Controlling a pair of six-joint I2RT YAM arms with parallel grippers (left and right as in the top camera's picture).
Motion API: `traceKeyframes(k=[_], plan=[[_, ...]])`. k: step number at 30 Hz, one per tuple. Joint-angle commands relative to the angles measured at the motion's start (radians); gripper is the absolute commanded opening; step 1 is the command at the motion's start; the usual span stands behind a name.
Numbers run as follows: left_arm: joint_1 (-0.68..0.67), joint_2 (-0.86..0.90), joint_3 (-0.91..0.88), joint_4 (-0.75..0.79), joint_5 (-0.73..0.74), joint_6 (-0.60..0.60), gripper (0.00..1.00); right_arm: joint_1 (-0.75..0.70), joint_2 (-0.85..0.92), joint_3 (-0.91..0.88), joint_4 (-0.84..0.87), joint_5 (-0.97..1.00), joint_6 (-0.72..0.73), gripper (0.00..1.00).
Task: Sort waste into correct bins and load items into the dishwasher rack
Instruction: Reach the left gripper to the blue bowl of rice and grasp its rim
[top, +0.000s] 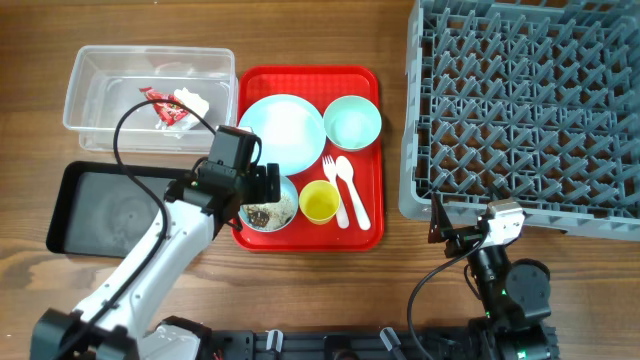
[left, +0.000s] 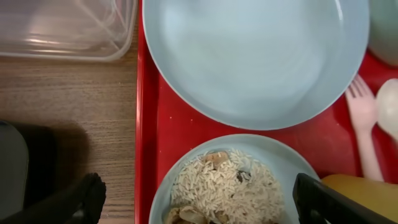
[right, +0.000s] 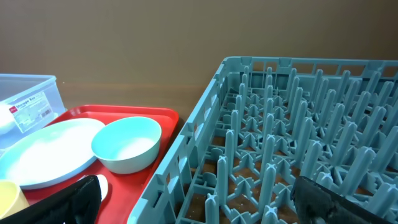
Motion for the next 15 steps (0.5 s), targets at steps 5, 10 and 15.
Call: traceKeyframes(k=[5,10,15], plan=[[-0.017,-0.107,0.014,0.007,0.129,-0.049,0.96,-0.004,-0.006,-0.002,0.004,-0.016,-0.009,1.00],[-0.085,-0.107,0.014,0.007,0.130,-0.054,0.96,-0.004,-0.006,-0.002,0.004,-0.016,-0.009,1.00],[-0.122,-0.106,0.014,-0.020,0.121,-0.141,0.90,-0.004,-0.006,-0.002,0.004,-0.016,-0.010,1.00]])
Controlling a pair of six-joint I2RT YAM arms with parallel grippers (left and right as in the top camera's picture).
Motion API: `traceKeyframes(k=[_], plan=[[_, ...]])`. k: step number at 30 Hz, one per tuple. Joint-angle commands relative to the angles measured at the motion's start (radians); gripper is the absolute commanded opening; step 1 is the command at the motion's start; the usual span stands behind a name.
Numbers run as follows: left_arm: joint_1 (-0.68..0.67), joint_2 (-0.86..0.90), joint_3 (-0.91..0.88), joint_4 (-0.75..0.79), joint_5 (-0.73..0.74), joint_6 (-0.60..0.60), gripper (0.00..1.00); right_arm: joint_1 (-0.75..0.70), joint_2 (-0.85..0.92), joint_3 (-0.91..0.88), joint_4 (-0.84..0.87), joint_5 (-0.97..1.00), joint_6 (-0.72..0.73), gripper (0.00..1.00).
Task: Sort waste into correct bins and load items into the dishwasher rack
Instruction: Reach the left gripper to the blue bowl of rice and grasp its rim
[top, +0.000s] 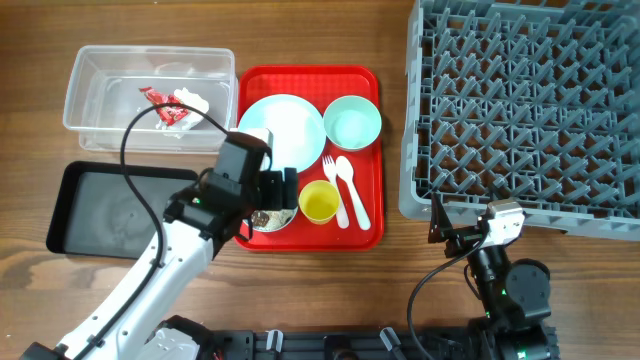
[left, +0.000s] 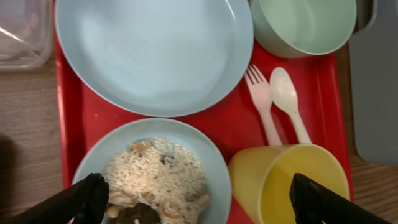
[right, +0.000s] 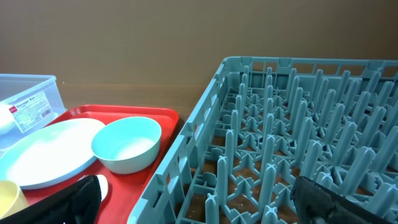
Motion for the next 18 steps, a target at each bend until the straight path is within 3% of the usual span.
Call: traceKeyframes(k=[1,12,18], plan=[[-0.016,-0.009,0.014,-0.026,0.008,-0.108,0.89,-0.004,-0.006,-0.002,0.004,-0.017,-0.009,1.00],[-0.016,0.015,0.014,0.016,0.008,-0.510,0.87,-0.004,-0.006,-0.002,0.004,-0.016,-0.009,1.00],[-0.016,0.142,0.014,0.045,0.024,-0.615,0.85,-0.004,-0.006,-0.002,0.004,-0.016,-0.009,1.00]])
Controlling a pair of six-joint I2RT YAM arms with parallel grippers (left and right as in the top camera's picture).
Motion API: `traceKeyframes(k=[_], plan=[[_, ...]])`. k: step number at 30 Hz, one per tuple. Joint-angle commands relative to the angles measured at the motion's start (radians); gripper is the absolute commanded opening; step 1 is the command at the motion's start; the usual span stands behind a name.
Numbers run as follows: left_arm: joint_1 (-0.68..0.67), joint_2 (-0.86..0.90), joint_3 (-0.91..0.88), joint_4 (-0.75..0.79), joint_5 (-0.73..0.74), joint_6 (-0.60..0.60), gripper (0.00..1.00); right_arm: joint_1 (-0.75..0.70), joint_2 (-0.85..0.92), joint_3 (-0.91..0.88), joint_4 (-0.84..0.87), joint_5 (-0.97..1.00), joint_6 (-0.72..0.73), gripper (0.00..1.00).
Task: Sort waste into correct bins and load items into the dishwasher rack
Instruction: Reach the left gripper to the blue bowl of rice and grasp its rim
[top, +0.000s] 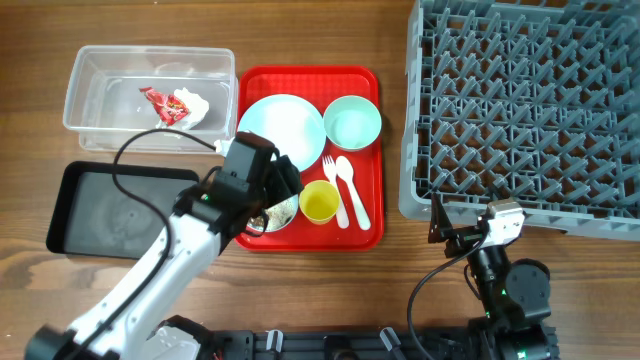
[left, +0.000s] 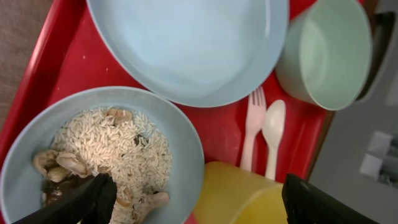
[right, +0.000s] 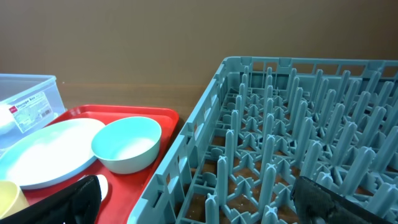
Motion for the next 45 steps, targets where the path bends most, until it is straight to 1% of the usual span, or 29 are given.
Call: traceKeyframes(k=[1,5,10,16,19,21,25,28,29,31,33,34,36,45], plan=[[-0.004,0.098,0.014,0.029,0.024,-0.113,0.85,-0.004,-0.006,-0.002,0.004,-0.016,-0.010,1.00],[-0.004,0.142,0.014,0.059,0.033,-0.136,0.84,-0.004,-0.006,-0.002,0.004,-0.016,-0.010,1.00],[-0.004,0.148,0.014,0.092,0.033,-0.135,0.84,-0.004,-0.006,-0.002,0.004,-0.016,-0.009,1.00],[-0.004,0.162,0.014,0.137,0.030,-0.148,0.77,-0.004,-0.006,-0.002,0.004,-0.016,-0.009,1.00],[-0.004,0.194,0.027,0.141,0.030,-0.161,0.72,-0.004,-0.006,-0.002,0.004,-0.016,-0.010,1.00],[-0.006,0.228,0.065,0.117,0.028,-0.160,0.69,-0.004,-0.006,-0.002,0.004,-0.016,-0.009,1.00],[-0.020,0.306,0.165,0.046,0.013,-0.130,0.69,-0.004,-0.006,-0.002,0.004,-0.016,-0.010,1.00],[-0.030,0.359,0.237,-0.026,-0.034,-0.130,0.68,-0.004,-0.006,-0.002,0.004,-0.016,-0.010,1.00],[-0.030,0.370,0.248,-0.037,-0.037,-0.130,0.66,-0.004,-0.006,-0.002,0.004,-0.016,-0.009,1.00],[-0.030,0.380,0.252,-0.039,-0.035,-0.131,0.59,-0.004,-0.006,-0.002,0.004,-0.016,-0.010,1.00],[-0.030,0.384,0.252,-0.040,-0.035,-0.131,0.46,-0.004,-0.006,-0.002,0.004,-0.016,-0.010,1.00],[-0.030,0.384,0.252,-0.042,-0.034,-0.131,0.43,-0.004,-0.006,-0.002,0.004,-0.016,-0.009,1.00],[-0.030,0.384,0.252,-0.048,-0.035,-0.131,0.33,-0.004,-0.006,-0.002,0.004,-0.016,-0.010,1.00],[-0.030,0.395,0.252,-0.090,-0.035,-0.131,0.33,-0.004,-0.006,-0.002,0.004,-0.016,-0.009,1.00]])
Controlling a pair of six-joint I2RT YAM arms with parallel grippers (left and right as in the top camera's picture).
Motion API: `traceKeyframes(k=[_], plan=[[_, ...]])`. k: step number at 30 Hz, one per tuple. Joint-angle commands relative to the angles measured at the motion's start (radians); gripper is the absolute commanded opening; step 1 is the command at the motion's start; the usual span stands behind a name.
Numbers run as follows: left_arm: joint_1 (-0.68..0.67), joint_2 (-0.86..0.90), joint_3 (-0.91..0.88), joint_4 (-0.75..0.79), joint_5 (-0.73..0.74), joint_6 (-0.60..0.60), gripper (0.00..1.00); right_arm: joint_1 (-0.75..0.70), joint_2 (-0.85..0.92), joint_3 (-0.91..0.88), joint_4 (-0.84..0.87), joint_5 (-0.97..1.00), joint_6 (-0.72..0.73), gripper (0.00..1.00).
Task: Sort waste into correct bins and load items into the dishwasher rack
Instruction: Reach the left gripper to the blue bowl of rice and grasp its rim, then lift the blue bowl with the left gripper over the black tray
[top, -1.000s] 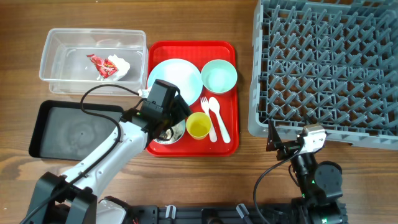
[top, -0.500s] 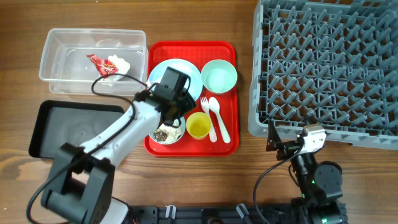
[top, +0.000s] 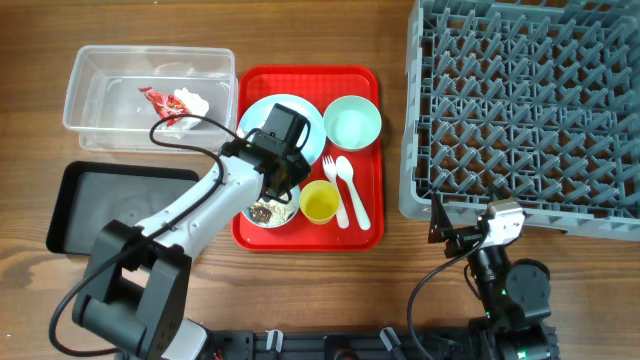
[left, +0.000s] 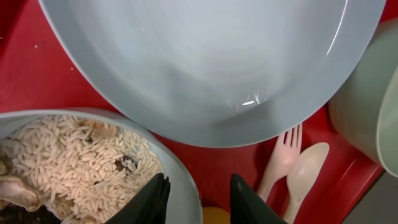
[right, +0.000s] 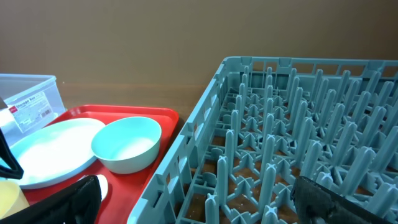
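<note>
A pale blue bowl of rice and scraps (top: 266, 211) (left: 81, 162) sits at the front left of the red tray (top: 365, 236). My left gripper (top: 288, 192) (left: 199, 200) is low over the bowl's right rim. One finger is inside the bowl and one outside, and a gap still shows beside the rim. The empty plate (top: 306, 135) (left: 205, 56) lies just behind it. A yellow cup (top: 319, 202), a pink fork (top: 331, 188) and a white spoon (top: 352, 190) lie to the right. My right gripper (top: 450, 236) (right: 199, 205) rests open, holding nothing, in front of the dishwasher rack (top: 530, 100) (right: 280, 155).
A green bowl (top: 352, 122) (right: 127, 144) stands at the tray's back right. A clear bin (top: 100, 70) holding wrappers (top: 175, 103) is at the back left. A black bin (top: 120, 210) lies in front of it.
My left gripper has come down and moved toward the bowl's right rim. Its jaws have narrowed from wide open to straddling that rim. The right arm has not moved.
My left gripper hung wide open above the tray's left edge and the rice bowl. It then stood further right over the bowl and cup, then turned and closer to the bowl. Now it straddles the bowl's rim with narrowed jaws. The right arm stayed still throughout.
</note>
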Motion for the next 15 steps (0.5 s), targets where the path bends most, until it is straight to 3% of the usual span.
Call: traceKeyframes(k=[1,9,11,13,15], plan=[[-0.003,0.025,0.016,-0.009,-0.018,0.002,0.33,-0.004,-0.006,-0.002,0.004,-0.016,-0.010,1.00],[-0.003,0.063,0.016,0.002,-0.018,0.002,0.32,-0.004,-0.006,-0.002,0.004,-0.016,-0.010,1.00],[-0.003,0.063,0.016,0.011,-0.018,0.002,0.24,-0.004,-0.006,-0.002,0.004,-0.016,-0.010,1.00],[-0.003,0.063,0.016,0.015,-0.018,0.002,0.05,-0.004,-0.006,-0.002,0.004,-0.016,-0.010,1.00],[-0.003,0.063,0.016,0.014,-0.018,0.002,0.04,-0.004,-0.006,-0.002,0.004,-0.016,-0.009,1.00]])
